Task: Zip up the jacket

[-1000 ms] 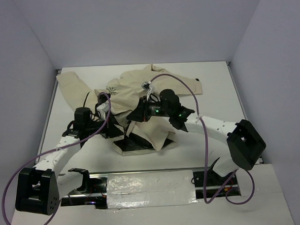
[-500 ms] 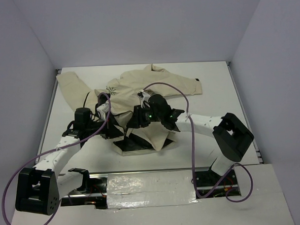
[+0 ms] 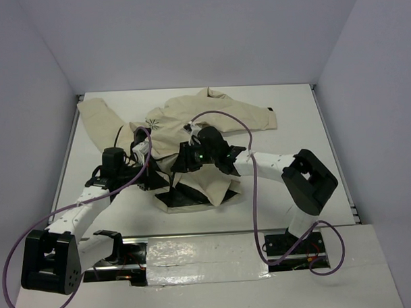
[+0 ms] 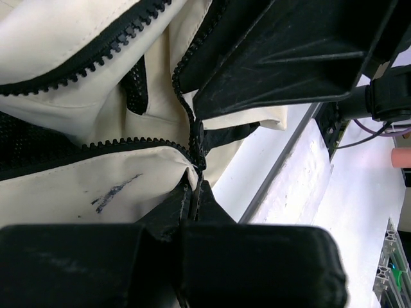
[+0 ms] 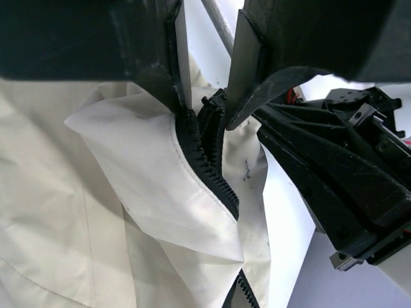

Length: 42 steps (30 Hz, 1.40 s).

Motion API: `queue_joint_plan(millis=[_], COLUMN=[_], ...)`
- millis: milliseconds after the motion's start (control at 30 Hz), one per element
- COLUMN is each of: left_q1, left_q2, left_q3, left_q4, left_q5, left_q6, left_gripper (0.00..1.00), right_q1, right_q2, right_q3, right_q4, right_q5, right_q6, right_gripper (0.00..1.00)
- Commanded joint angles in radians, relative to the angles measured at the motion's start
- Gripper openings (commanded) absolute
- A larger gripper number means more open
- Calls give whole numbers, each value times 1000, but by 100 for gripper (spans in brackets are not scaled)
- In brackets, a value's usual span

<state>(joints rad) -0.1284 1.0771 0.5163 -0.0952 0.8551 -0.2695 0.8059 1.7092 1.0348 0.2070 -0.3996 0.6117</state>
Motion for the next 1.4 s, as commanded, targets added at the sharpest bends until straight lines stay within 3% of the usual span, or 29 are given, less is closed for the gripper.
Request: queue_joint_plan(millis=[0, 200, 300, 333, 367, 400, 467, 567, 733, 833, 967, 1133, 1267, 1367], left_q1=[4, 4, 3, 3, 4, 4, 3, 1, 1, 1, 1, 6, 10, 18], left_q2=[-13, -11, -6, -6, -8, -8, -9, 4, 17, 23, 17, 3, -23, -9], left_q3=[-6, -1, 5, 5, 5, 4, -4, -16, -47, -58, -53, -7, 28, 96], left_q4=[6, 0, -20, -23, -24, -28, -24, 0, 104, 178, 140, -12, -6, -113], left_q5=[33, 25, -11, -28, -36, -44, -51, -41, -25, -2, 16, 25, 62, 108], left_q6=[-7, -5, -7, -5, -4, -5, -7, -25, -92, -126, -87, -8, -71, -60], left_gripper=[0, 0, 3, 9, 26, 34, 44, 45, 37, 18, 1, 0, 0, 0], right_q1=[4, 6, 9, 9, 9, 9, 13, 21, 24, 24, 24, 26, 24, 21], right_q2=[12, 9, 7, 9, 10, 15, 20, 21, 21, 18, 10, 26, 49, 56], right_q3=[61, 59, 57, 57, 57, 54, 54, 57, 56, 51, 53, 116, 195, 244], right_q4=[17, 37, 54, 64, 68, 80, 88, 97, 100, 101, 126, 120, 105, 97], right_q5=[-1, -19, -36, -44, -45, -48, -57, -61, -67, -68, -59, -16, 42, 120], right_q6=[-23, -30, -32, -30, -27, -18, -10, -7, -10, -9, -12, -59, -171, -265], right_gripper=[28, 1, 0, 0, 0, 0, 0, 0, 0, 0, 0, 0, 0, 0])
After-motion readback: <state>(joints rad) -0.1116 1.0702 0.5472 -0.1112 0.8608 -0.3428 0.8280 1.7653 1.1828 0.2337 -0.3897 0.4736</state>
